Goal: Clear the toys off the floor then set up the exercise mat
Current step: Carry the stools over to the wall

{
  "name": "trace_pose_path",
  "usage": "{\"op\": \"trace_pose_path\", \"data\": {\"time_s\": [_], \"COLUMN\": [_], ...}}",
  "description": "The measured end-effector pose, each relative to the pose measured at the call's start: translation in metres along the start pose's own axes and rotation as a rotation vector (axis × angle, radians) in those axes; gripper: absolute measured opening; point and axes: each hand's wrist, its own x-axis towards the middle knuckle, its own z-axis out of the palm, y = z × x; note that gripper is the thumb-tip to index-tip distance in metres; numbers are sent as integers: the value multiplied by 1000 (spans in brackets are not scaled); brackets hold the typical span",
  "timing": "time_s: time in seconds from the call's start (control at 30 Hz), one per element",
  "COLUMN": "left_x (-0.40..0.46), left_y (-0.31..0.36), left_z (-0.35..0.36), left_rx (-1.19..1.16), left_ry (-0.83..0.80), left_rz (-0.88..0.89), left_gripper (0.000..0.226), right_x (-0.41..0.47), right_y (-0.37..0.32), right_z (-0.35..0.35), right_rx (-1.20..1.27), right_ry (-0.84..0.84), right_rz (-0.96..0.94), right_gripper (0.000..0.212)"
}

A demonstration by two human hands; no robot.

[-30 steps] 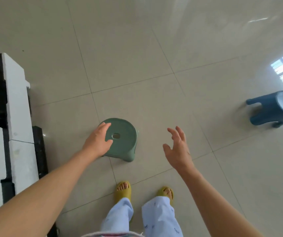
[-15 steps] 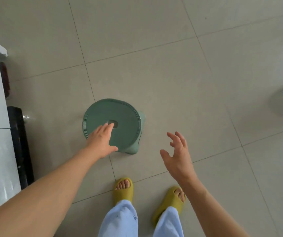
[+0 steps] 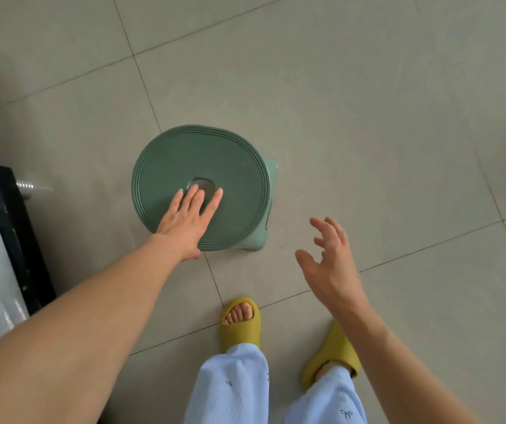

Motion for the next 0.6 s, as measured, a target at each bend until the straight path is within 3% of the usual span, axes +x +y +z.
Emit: {"op": "trace_pose_path", "data": {"time_s": [0.3,0.6], "left_x": [-44,-149], "left_y": [17,36], "left_z": [-31,-148], "left_rx": [-108,-298], "left_ry": [58,223], "left_rz": [53,-16], "left_gripper": [122,123], "right_x": [-27,-95], "right_y": [4,-47], "right_z": [-24,-123], "right_rx": [25,17], "right_ry": [58,164], "right_rz": [42,64], "right_gripper": [55,56]}}
